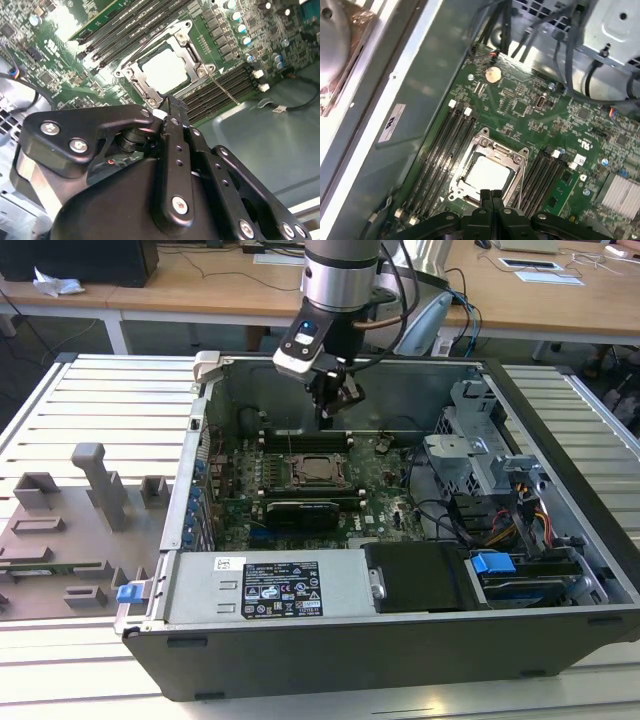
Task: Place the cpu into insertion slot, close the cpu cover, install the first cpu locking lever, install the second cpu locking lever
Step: 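Install the first cpu locking lever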
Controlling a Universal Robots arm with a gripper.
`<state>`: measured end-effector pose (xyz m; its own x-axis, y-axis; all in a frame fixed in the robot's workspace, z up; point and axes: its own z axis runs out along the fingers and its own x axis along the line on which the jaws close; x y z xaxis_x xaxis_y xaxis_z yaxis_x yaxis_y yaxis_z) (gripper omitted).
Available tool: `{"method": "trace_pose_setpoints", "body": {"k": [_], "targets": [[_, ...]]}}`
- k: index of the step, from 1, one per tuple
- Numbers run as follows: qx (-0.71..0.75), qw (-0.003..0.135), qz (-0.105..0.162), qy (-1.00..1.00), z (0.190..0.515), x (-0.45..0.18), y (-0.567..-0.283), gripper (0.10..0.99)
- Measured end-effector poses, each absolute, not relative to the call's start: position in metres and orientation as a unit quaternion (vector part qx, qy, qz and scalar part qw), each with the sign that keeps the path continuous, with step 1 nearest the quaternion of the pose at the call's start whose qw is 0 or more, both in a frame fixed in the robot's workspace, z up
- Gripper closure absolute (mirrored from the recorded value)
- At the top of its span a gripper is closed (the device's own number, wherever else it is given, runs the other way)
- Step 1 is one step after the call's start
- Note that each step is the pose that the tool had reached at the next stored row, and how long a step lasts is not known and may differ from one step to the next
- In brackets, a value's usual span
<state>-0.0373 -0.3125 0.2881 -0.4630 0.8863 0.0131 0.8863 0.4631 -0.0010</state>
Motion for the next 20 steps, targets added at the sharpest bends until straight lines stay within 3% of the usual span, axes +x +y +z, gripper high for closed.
{"method": "trace_pose_setpoints", "body": {"k": [20], "targets": [[-0.378, 0.006, -0.002, -0.926, 0.2882, -0.0373, -0.3125, 0.980]]}}
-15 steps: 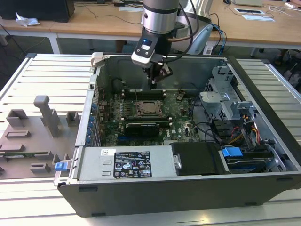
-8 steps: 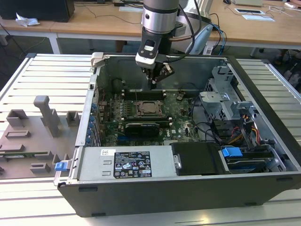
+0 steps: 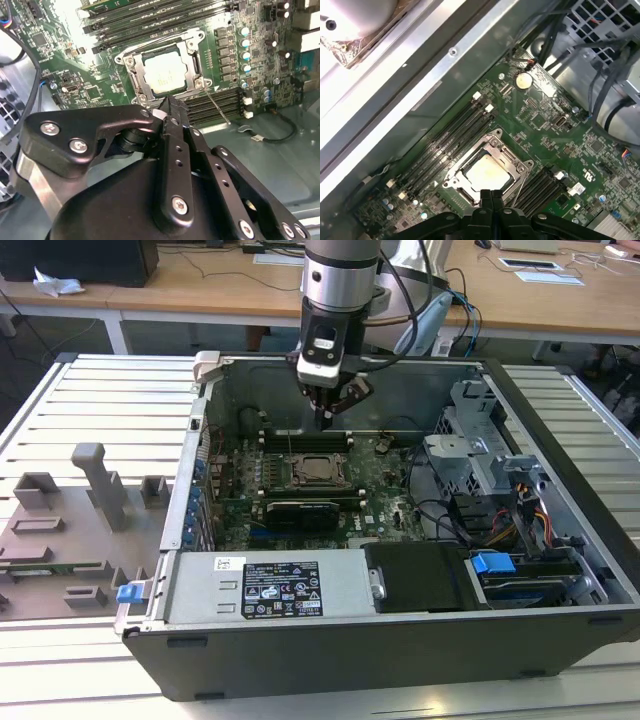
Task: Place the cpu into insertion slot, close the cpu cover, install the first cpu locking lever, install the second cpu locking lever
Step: 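Install the first cpu locking lever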
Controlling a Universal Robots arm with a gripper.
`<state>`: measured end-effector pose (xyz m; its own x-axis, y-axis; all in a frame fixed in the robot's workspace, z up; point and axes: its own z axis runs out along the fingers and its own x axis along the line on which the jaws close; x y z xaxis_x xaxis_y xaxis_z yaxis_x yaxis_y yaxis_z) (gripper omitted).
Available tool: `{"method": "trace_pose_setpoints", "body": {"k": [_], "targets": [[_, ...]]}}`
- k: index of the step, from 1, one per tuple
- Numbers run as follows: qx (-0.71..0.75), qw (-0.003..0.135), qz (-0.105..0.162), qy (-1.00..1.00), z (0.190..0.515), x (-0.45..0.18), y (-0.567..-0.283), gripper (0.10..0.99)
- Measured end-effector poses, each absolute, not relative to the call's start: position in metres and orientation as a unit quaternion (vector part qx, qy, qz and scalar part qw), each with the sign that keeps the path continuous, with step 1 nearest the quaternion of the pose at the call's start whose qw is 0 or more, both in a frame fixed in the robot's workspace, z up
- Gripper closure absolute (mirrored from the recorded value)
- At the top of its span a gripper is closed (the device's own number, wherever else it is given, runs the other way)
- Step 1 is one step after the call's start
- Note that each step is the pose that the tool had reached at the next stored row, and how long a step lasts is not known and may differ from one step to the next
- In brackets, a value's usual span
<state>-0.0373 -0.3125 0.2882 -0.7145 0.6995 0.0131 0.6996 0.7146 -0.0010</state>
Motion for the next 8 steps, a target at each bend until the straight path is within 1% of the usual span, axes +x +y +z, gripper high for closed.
{"method": "trace_pose_setpoints", "body": {"k": [8], "targets": [[-0.337, 0.006, -0.002, -0.942, 0.2881, -0.0373, -0.3125, 0.980]]}}
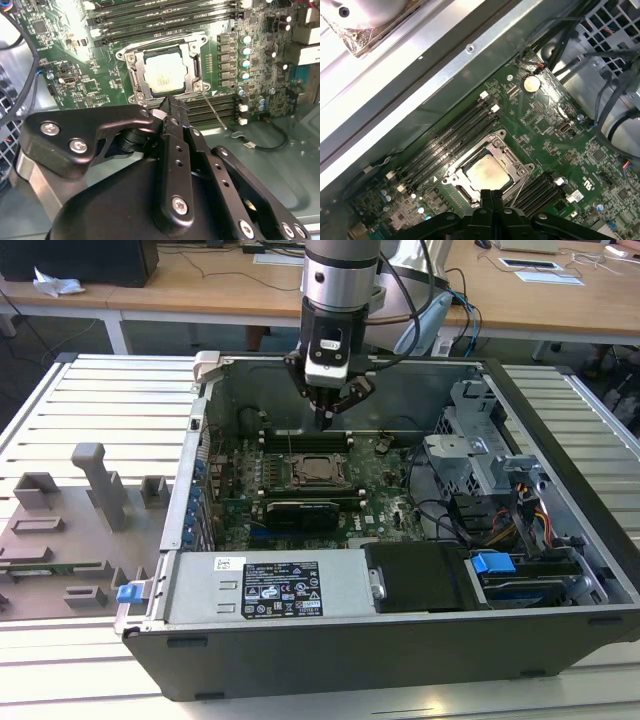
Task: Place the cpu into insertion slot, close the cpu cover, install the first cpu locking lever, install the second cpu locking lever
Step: 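Install the first cpu locking lever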
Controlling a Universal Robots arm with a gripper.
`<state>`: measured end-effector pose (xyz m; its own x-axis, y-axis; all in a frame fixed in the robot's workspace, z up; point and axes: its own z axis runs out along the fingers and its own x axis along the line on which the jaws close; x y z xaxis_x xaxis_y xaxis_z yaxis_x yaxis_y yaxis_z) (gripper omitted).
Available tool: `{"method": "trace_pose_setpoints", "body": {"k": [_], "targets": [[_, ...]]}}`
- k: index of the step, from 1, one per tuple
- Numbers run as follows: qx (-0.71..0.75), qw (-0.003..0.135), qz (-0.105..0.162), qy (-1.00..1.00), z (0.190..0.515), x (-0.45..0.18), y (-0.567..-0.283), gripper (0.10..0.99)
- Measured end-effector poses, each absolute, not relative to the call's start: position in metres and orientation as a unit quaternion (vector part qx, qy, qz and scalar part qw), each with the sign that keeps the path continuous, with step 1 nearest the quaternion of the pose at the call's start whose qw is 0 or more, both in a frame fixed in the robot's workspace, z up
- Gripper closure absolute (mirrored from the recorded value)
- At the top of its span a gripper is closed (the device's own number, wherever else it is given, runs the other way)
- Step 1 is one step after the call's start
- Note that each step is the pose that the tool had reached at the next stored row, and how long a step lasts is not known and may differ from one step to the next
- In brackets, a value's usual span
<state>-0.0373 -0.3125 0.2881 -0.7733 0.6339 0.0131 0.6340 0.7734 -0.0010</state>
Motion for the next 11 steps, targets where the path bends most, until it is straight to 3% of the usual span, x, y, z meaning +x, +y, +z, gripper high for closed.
{"method": "trace_pose_setpoints", "body": {"k": [11], "targets": [[-0.270, 0.006, -0.001, -0.963, 0.2882, -0.0373, -0.3125, 0.980]]}}
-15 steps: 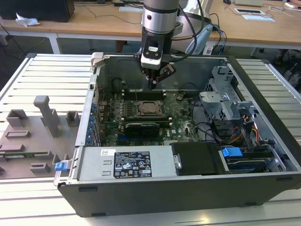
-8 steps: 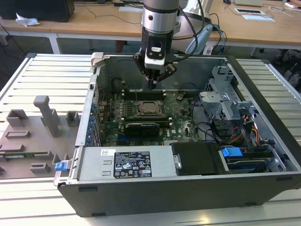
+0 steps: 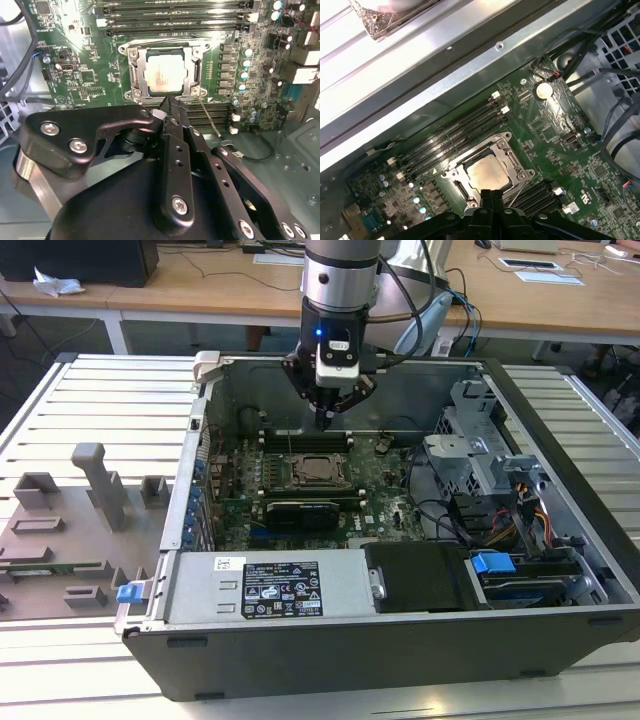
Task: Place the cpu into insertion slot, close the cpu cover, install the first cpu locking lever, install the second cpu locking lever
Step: 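Install the first cpu locking lever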
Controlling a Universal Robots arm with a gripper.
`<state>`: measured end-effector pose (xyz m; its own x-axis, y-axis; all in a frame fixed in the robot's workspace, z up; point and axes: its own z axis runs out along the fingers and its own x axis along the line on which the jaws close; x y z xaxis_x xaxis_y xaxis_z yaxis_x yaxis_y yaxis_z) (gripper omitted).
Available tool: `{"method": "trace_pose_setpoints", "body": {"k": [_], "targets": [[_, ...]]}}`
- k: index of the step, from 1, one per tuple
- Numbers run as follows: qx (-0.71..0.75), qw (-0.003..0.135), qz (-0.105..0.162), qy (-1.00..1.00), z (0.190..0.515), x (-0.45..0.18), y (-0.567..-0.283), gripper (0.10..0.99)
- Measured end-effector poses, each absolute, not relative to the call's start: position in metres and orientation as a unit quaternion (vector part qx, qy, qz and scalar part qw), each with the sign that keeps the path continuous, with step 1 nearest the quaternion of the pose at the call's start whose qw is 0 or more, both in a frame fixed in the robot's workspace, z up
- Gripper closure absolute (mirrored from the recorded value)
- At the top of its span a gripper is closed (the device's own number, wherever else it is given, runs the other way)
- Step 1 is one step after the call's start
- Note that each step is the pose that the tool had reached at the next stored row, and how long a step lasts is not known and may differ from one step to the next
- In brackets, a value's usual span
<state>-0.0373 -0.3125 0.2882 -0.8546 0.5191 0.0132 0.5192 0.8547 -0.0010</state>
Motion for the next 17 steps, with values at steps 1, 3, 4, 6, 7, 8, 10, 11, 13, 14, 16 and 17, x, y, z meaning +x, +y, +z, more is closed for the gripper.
{"method": "trace_pose_setpoints", "body": {"k": [1, 3, 4, 6, 7, 8, 10, 11, 13, 14, 16, 17], "targets": [[-0.266, 0.006, -0.001, -0.964, 0.2882, -0.0373, -0.3125, 0.980], [-0.257, 0.006, -0.001, -0.966, 0.2881, -0.0372, -0.3125, 0.980], [-0.253, 0.006, -0.001, -0.967, 0.2881, -0.0373, -0.3125, 0.980], [-0.245, 0.006, -0.001, -0.969, 0.2882, -0.0372, -0.3125, 0.980], [-0.242, 0.006, -0.001, -0.970, 0.2881, -0.0372, -0.3125, 0.980], [-0.237, 0.006, -0.001, -0.972, 0.2882, -0.0372, -0.3125, 0.980], [-0.228, 0.007, -0.001, -0.974, 0.2881, -0.0372, -0.3125, 0.980], [-0.225, 0.007, -0.001, -0.974, 0.2882, -0.0372, -0.3125, 0.980], [-0.217, 0.007, -0.001, -0.976, 0.2882, -0.0373, -0.3125, 0.980], [-0.214, 0.007, -0.001, -0.977, 0.2881, -0.0373, -0.3125, 0.980], [-0.203, 0.007, -0.001, -0.979, 0.2882, -0.0372, -0.3125, 0.980], [-0.199, 0.007, -0.001, -0.980, 0.2882, -0.0372, -0.3125, 0.980]]}}
